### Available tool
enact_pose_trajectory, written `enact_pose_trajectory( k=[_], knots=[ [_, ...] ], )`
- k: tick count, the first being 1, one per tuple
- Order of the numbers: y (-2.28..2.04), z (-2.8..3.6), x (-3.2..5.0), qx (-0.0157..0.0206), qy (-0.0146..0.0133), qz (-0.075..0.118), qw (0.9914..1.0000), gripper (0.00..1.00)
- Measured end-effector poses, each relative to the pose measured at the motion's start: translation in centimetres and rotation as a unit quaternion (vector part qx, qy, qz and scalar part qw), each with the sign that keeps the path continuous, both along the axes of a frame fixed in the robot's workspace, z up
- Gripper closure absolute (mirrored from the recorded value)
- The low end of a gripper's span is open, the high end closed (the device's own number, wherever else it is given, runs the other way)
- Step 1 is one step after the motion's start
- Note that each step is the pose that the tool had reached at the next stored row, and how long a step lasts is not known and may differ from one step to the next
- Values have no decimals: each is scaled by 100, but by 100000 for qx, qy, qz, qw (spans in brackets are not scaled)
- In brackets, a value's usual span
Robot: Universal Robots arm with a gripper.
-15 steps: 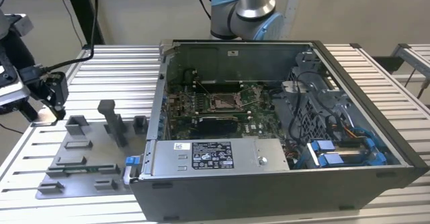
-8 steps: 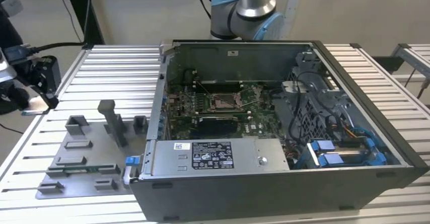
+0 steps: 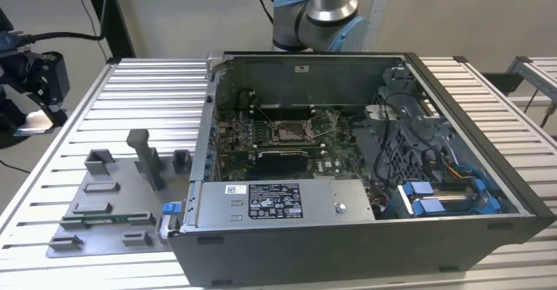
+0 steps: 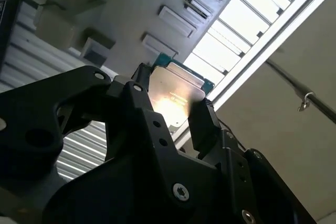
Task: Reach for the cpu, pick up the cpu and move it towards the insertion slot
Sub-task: 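Pick up the cpu and move it towards the insertion slot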
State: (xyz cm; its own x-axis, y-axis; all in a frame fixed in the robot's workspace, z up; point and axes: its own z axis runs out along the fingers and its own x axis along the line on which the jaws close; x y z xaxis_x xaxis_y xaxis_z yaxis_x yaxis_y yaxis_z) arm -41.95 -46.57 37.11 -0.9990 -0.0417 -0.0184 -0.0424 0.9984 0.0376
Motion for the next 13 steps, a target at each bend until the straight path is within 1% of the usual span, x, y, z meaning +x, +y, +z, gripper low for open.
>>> enact_pose_trajectory(
  k=[10,13],
  knots=[
    [0,22,0,4,-1,-2,100000,100],
    [0,43,0,-2,40,-2,100000,100]
  ],
)
